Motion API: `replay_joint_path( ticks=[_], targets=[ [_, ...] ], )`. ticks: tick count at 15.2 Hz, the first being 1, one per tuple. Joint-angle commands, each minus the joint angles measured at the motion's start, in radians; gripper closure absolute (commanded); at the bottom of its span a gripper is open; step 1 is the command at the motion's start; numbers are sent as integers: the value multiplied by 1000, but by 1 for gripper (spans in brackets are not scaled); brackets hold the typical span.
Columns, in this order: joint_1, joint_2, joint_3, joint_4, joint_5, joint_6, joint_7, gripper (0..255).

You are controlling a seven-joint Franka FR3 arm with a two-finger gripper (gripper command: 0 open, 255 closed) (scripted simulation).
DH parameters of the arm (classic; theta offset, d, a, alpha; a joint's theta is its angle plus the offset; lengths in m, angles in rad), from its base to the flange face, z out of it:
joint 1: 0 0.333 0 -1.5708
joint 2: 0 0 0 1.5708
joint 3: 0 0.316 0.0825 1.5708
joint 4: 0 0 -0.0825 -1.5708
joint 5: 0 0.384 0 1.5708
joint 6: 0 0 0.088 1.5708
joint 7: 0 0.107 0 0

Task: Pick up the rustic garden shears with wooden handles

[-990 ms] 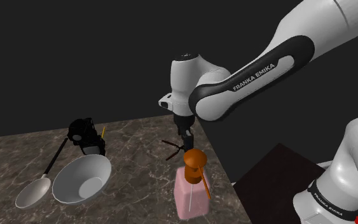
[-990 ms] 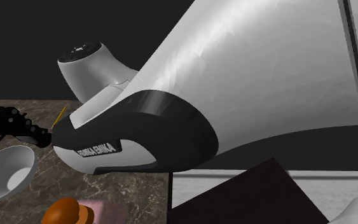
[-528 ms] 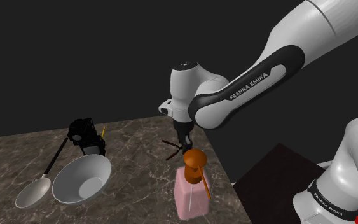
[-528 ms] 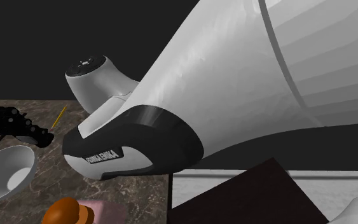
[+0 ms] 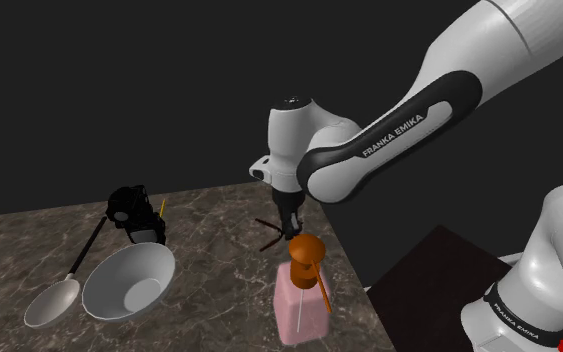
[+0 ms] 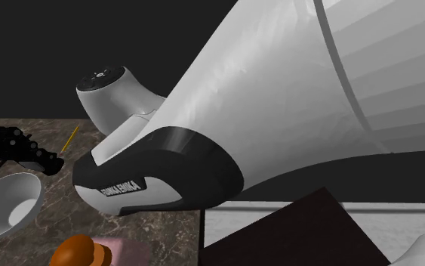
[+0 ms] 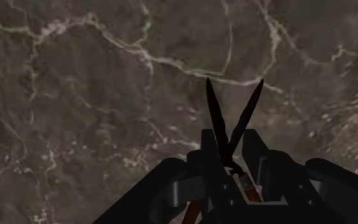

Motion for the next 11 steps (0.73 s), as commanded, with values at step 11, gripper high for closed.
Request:
replay_joint_path(
  ticks=[11],
  targets=[
    [-4,-77,0,51,24,-132,-19,255]
  ],
)
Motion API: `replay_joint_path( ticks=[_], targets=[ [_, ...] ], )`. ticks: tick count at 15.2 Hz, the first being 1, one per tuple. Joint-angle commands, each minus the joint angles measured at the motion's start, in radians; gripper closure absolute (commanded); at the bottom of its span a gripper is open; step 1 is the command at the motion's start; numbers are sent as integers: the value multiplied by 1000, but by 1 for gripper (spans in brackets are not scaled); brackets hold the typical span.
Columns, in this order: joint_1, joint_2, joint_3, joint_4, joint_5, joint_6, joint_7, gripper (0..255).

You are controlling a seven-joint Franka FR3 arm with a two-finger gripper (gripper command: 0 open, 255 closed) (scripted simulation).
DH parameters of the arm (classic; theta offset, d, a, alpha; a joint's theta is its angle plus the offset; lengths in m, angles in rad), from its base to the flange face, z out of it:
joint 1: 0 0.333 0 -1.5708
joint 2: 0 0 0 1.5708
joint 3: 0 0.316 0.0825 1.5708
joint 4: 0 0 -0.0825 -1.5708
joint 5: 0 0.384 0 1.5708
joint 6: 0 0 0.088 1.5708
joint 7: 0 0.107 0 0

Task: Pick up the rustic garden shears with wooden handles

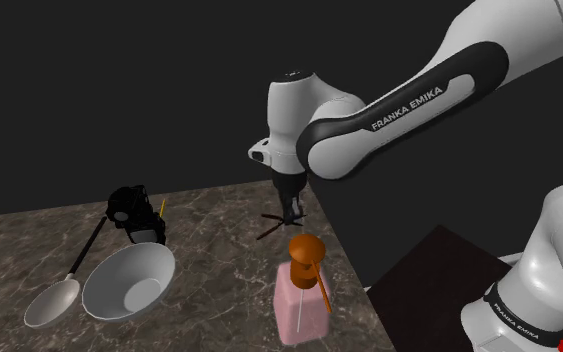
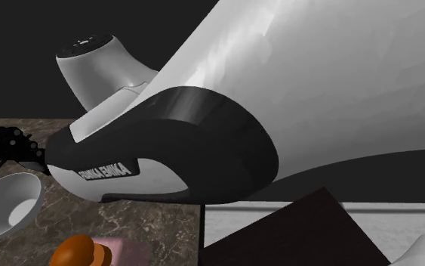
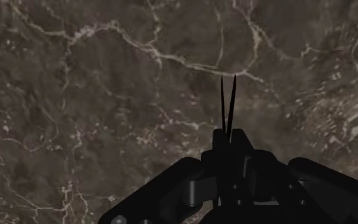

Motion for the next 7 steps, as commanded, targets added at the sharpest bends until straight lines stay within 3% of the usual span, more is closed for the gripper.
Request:
replay_joint_path(
  ticks=[1,7],
  targets=[
    [-1,-14,0,14,4,-29,-4,255],
    [-1,-43,-1,41,12,-83,-11,255]
  ],
)
